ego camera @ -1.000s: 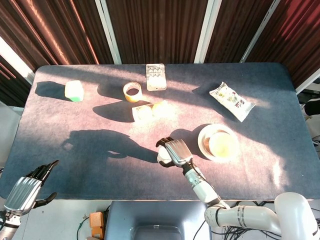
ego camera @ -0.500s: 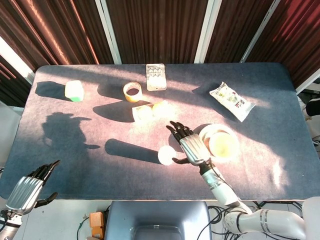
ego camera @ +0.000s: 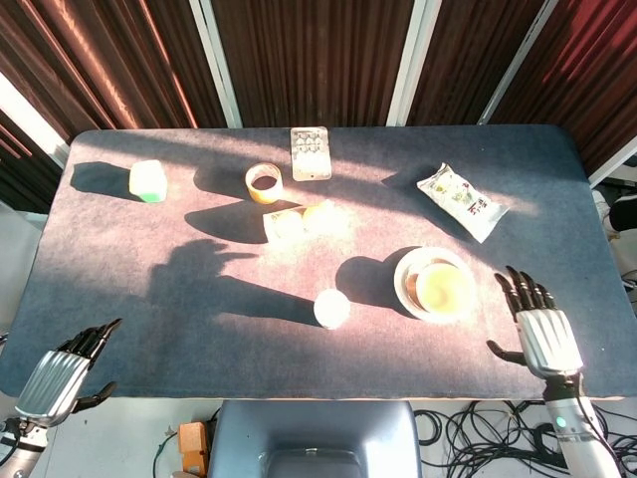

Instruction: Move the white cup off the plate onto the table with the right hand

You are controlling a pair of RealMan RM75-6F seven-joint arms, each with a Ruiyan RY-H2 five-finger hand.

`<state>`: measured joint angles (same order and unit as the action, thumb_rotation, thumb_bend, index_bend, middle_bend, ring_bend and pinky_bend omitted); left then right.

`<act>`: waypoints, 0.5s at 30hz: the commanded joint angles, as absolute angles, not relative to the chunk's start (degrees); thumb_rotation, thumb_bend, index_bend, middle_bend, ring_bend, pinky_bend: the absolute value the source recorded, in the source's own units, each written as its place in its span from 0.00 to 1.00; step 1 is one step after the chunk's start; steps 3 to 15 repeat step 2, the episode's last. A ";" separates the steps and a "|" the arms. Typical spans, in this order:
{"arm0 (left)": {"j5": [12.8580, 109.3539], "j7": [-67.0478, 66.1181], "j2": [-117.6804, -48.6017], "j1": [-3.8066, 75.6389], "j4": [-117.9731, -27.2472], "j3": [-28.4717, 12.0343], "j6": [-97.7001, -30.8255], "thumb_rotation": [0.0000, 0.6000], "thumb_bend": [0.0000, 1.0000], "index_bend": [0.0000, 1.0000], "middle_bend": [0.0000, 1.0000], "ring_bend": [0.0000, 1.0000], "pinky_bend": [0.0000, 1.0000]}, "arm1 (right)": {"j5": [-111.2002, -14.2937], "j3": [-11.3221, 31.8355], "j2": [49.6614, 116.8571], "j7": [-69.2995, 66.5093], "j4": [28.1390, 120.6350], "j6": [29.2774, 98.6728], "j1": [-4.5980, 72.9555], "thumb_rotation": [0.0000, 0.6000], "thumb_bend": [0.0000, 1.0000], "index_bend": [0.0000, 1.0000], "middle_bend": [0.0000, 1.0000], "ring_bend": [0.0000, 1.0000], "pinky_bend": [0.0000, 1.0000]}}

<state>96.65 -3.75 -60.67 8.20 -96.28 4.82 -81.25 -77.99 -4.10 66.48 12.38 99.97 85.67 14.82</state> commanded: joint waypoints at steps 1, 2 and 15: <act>96.42 -5.35 -61.08 8.23 -96.68 4.72 -80.87 1.00 0.22 0.02 0.19 0.20 0.47 | -77.87 -5.17 66.54 6.44 94.91 87.81 10.49 1.00 0.07 0.00 0.00 0.00 0.13; 96.35 -5.67 -61.18 8.24 -96.77 4.70 -80.77 1.00 0.23 0.02 0.19 0.20 0.47 | -77.95 -5.32 65.93 6.76 94.80 86.81 10.54 1.00 0.07 0.00 0.00 0.00 0.13; 96.35 -5.67 -61.18 8.24 -96.77 4.70 -80.77 1.00 0.23 0.02 0.19 0.20 0.47 | -77.95 -5.32 65.93 6.76 94.80 86.81 10.54 1.00 0.07 0.00 0.00 0.00 0.13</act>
